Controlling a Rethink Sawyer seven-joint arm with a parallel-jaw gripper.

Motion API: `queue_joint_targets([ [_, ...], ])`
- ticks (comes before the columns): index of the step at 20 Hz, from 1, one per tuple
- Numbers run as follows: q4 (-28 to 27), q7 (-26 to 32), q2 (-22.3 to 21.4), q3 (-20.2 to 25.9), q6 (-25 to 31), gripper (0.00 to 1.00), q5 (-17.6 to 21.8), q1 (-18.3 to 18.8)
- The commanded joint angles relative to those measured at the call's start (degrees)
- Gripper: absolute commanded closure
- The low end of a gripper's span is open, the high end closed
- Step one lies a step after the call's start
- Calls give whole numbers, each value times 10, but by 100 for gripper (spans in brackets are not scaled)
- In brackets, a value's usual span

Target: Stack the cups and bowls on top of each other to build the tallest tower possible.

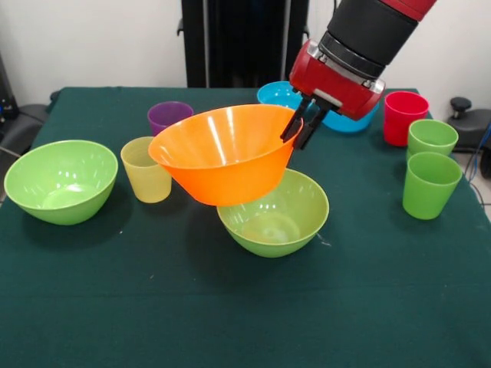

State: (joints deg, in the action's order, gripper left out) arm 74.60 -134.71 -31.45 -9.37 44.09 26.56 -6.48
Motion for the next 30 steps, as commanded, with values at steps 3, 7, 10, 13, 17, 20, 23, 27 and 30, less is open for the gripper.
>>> queue_joint_targets([
  [3,-56,-1,11,30,89,100,-24,-7],
  [7,-71,8,16,41,82,100,-27,-6],
  [10,-70,5,17,41,77,100,-27,-10],
  [13,-61,8,14,40,67,100,-26,-14],
  [17,-61,8,19,41,58,100,-27,-18],
  [20,-54,15,20,45,43,100,-26,-15],
  [23,-44,25,15,49,36,100,-27,-12],
  [27,-27,25,3,47,30,100,-26,-18],
  [30,-18,29,-2,48,23,100,-25,-16],
])
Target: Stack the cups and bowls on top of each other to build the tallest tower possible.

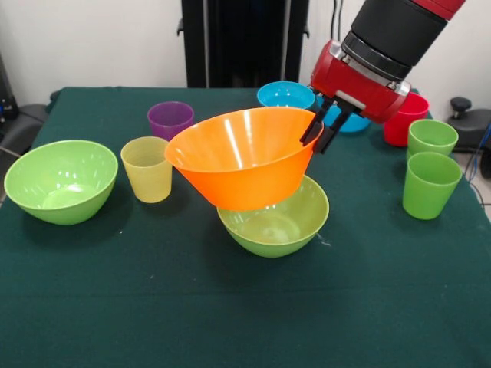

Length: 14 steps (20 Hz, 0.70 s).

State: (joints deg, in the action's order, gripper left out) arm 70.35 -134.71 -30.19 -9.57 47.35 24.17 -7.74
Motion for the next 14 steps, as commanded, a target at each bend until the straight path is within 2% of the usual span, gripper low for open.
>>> queue_joint_targets([
  [1,27,28,-15,49,-11,100,0,-5],
  [14,25,6,-15,37,-9,100,3,-27],
])
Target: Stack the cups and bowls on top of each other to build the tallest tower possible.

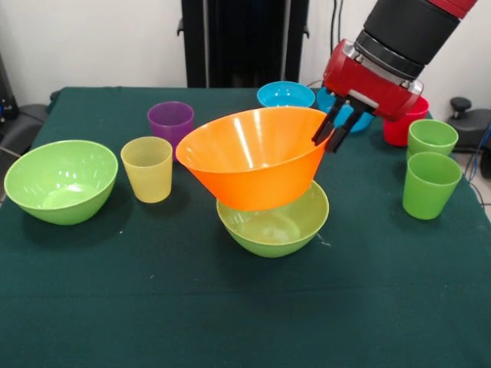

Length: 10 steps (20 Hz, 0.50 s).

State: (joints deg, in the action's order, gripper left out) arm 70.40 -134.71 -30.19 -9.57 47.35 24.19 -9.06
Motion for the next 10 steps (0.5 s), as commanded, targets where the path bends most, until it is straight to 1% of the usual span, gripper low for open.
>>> queue_joint_targets([
  [1,26,4,-15,36,-10,100,3,-15],
  [5,24,-2,-14,34,-5,100,0,-20],
  [6,22,-3,-13,33,-4,0,-1,-21],
  [10,20,1,-12,34,-9,0,-1,-18],
])
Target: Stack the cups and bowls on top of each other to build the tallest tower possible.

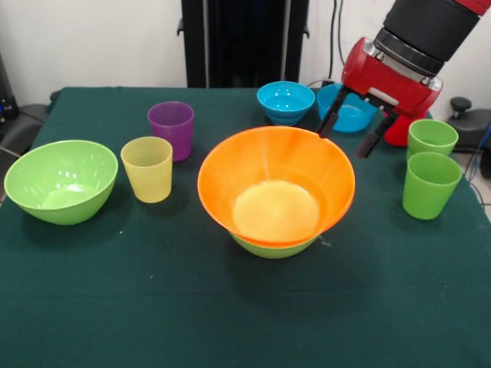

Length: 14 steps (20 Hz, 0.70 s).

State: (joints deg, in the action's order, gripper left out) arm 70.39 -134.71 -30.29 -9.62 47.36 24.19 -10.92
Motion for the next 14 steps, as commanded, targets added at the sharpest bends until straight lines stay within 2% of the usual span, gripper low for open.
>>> queue_joint_targets([
  [1,18,3,-11,33,-6,0,0,0],
  [6,18,6,-14,39,-7,0,-6,5],
  [9,9,15,-21,39,16,0,-10,4],
  [14,47,30,-58,38,23,0,-17,8],
])
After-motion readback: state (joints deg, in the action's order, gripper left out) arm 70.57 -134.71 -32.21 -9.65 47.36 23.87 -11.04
